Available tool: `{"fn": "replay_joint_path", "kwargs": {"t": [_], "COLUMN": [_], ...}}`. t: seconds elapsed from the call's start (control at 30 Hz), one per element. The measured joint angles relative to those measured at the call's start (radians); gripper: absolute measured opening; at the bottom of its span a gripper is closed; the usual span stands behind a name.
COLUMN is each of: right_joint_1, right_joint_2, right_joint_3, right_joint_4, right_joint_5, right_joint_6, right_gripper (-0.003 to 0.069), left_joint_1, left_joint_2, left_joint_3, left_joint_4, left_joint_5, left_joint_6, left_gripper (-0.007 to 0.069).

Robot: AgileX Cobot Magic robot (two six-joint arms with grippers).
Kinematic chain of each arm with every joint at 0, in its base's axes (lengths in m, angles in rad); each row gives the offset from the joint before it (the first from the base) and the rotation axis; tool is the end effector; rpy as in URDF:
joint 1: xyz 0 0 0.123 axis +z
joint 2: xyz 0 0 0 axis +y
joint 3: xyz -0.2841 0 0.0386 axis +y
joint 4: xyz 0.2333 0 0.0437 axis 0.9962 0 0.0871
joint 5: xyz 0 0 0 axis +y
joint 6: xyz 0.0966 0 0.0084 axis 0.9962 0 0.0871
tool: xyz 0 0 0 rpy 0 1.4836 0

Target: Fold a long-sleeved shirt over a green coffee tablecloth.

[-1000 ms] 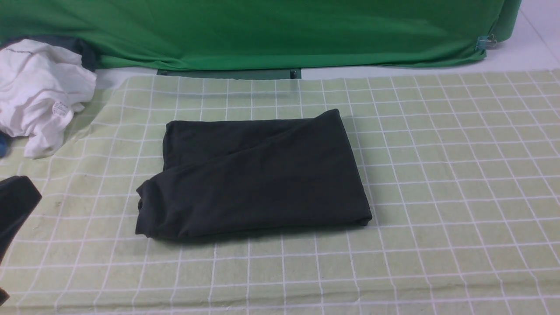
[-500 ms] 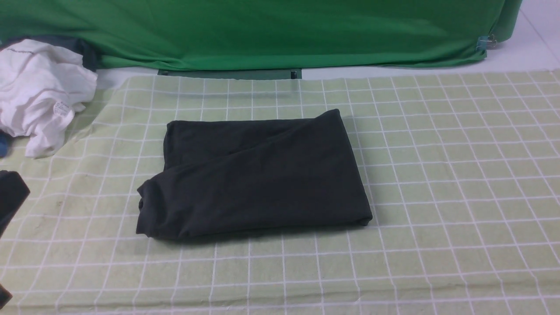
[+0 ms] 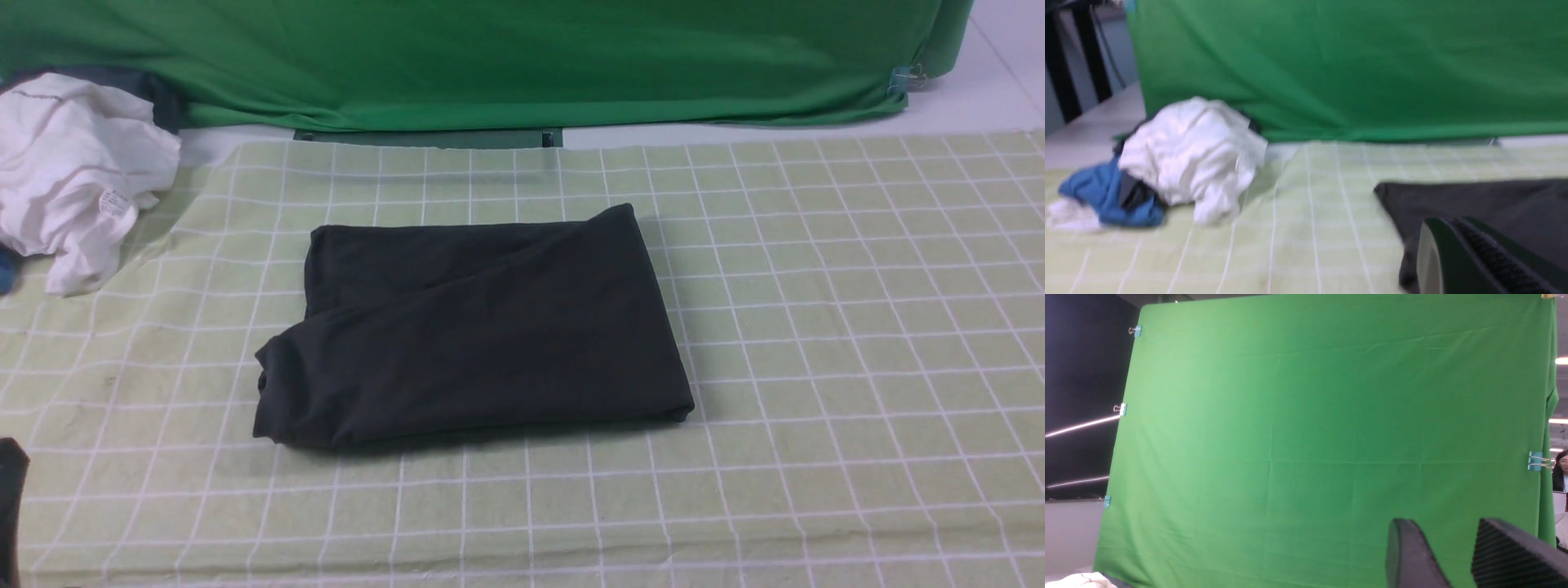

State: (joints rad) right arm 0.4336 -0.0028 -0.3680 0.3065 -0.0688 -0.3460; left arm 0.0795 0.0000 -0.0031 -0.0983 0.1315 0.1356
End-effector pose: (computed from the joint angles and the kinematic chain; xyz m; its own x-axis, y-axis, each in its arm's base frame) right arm 0.0021 -0.0012 0.3345 0.4696 0.1732 -0.8657 -0.3852 0.9225 -0.0244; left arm 0.0459 0.0024 0.2020 -0.0429 0.0348 -0.9985 -0.0650 0.9972 0.0376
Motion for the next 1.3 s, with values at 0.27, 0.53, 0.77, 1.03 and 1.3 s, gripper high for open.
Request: {"fn": "replay_joint_path", "kwargs": {"t": [0.27, 0.53, 0.77, 1.03, 1.3], "right_joint_1": [0.000, 0.000, 0.000, 0.000, 0.000], "right_joint_2": [0.000, 0.000, 0.000, 0.000, 0.000], "right_joint_3": [0.000, 0.000, 0.000, 0.000, 0.000], "right_joint_4": [0.000, 0.000, 0.000, 0.000, 0.000], "right_joint_5": [0.000, 0.003, 0.006, 0.006, 0.006], "right_joint_6": [0.000, 0.000, 0.000, 0.000, 0.000], "right_gripper": [0.0238, 0.0238, 0.0238, 0.0238, 0.0238], "left_joint_1": [0.002, 0.002, 0.002, 0.002, 0.002], "left_joint_2": [0.000, 0.000, 0.000, 0.000, 0.000], "left_joint_3": [0.007, 0.007, 0.007, 0.007, 0.007], "left_joint_4": [0.001, 0.001, 0.002, 0.002, 0.002], "left_joint_5": [0.091, 0.094, 0.094, 0.094, 0.094], "left_joint_6": [-0.001, 0.001, 0.001, 0.001, 0.001], "left_gripper": [0.0013, 0.0013, 0.0013, 0.0013, 0.0013]}}
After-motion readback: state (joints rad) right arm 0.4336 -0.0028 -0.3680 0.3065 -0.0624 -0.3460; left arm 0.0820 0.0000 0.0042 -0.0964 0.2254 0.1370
